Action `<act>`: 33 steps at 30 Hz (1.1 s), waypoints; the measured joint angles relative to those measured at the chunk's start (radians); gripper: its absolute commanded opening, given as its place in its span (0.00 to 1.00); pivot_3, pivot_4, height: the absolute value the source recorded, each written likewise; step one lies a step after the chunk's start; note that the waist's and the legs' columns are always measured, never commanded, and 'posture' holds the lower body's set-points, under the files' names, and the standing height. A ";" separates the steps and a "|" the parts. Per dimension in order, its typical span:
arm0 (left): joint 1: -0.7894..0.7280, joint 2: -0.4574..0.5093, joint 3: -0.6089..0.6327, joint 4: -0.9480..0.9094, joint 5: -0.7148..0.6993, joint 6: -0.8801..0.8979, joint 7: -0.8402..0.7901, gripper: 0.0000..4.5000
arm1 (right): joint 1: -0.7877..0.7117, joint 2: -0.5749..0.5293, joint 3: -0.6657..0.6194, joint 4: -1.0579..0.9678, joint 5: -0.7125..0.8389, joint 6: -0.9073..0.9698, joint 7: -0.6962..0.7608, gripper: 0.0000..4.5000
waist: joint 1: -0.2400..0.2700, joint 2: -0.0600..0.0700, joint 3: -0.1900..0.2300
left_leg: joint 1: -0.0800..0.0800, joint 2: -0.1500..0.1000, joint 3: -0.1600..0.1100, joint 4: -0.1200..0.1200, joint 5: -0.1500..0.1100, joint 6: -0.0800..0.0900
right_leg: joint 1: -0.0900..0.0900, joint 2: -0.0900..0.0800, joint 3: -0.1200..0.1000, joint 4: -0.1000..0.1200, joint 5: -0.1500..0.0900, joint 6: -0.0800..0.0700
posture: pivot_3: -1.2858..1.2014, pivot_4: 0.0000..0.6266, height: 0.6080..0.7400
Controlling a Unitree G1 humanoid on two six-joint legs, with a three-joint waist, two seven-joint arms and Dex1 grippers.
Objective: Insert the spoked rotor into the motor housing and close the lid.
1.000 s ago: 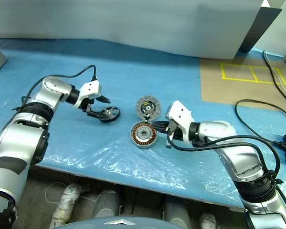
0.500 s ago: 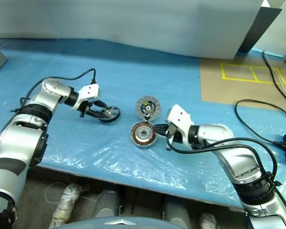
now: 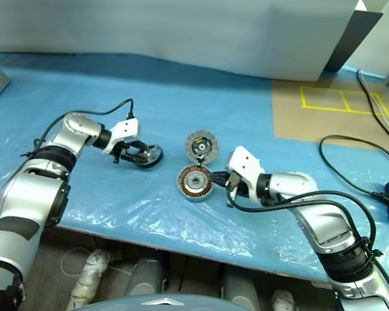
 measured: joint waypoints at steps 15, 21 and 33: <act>0.012 0.002 0.006 -0.014 -0.003 -0.034 0.006 0.30 | 0.005 0.000 0.000 0.000 -0.006 0.000 -0.011 0.00 | 0.011 0.001 -0.001 | 0.004 0.000 0.000 0.000 0.000 0.000 | 0.004 -0.001 0.001 0.000 -0.002 -0.004 | 0.52 0.24 1.00; 0.015 -0.004 0.039 -0.050 -0.062 -0.028 -0.102 0.30 | 0.000 0.000 -0.014 0.000 0.015 0.007 -0.009 0.00 | 0.016 0.000 0.000 | 0.000 0.000 0.000 0.000 0.000 0.000 | 0.000 -0.001 0.000 -0.001 -0.002 -0.003 | 0.52 0.24 1.00; 0.225 0.022 0.029 -0.731 -0.462 0.284 -0.230 0.30 | -0.039 -0.004 -0.051 0.046 0.034 0.011 0.000 0.00 | 0.012 0.001 0.002 | -0.003 0.001 0.001 -0.003 0.000 0.000 | -0.004 0.001 -0.001 0.000 -0.002 -0.003 | 0.52 0.24 1.00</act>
